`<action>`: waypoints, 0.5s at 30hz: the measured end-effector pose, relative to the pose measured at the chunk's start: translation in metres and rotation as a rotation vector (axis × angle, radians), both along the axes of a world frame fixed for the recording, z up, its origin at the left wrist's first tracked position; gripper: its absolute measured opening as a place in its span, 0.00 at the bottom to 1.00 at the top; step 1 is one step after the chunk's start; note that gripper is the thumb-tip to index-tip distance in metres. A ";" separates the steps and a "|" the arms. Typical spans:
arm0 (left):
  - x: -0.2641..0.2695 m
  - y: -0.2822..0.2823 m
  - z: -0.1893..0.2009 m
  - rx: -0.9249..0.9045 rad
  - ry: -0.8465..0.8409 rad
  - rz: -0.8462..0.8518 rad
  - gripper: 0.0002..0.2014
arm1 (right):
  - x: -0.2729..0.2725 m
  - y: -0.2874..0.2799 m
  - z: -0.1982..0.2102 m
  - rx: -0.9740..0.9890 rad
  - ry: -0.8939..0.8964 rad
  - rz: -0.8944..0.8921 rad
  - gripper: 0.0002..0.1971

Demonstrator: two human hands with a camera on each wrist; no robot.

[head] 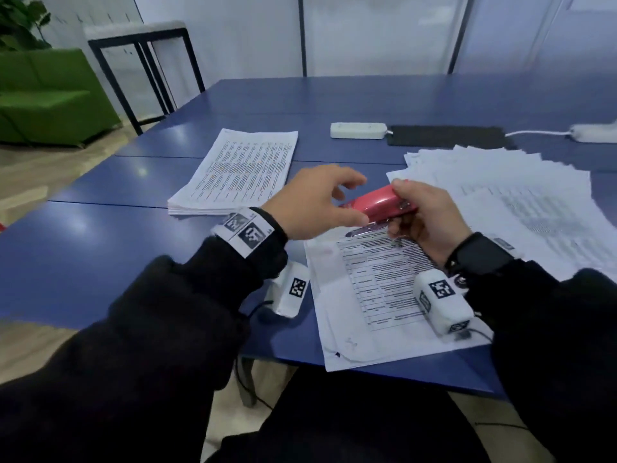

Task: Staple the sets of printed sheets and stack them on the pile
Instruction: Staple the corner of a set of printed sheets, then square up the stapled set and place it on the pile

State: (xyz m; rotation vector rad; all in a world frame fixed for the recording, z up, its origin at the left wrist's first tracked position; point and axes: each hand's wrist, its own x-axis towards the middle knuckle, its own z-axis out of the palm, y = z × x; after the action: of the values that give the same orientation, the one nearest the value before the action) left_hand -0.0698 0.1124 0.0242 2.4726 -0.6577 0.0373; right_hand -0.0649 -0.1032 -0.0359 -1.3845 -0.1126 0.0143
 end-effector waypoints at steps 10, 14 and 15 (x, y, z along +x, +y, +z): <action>0.007 0.069 0.025 0.325 -0.046 0.159 0.07 | 0.004 -0.006 0.003 -0.114 -0.094 -0.201 0.15; 0.007 0.121 0.020 0.438 0.040 0.276 0.04 | 0.019 -0.014 0.024 -0.737 -0.163 -0.112 0.17; 0.006 0.128 0.018 0.458 0.063 0.290 0.04 | 0.019 -0.014 0.033 -0.999 -0.137 0.004 0.22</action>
State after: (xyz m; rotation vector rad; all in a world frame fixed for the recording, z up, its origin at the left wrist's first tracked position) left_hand -0.0634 0.2407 0.0417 2.9796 -0.2968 -0.0907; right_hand -0.0458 -0.1171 -0.0025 -2.3837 -0.2423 -0.0251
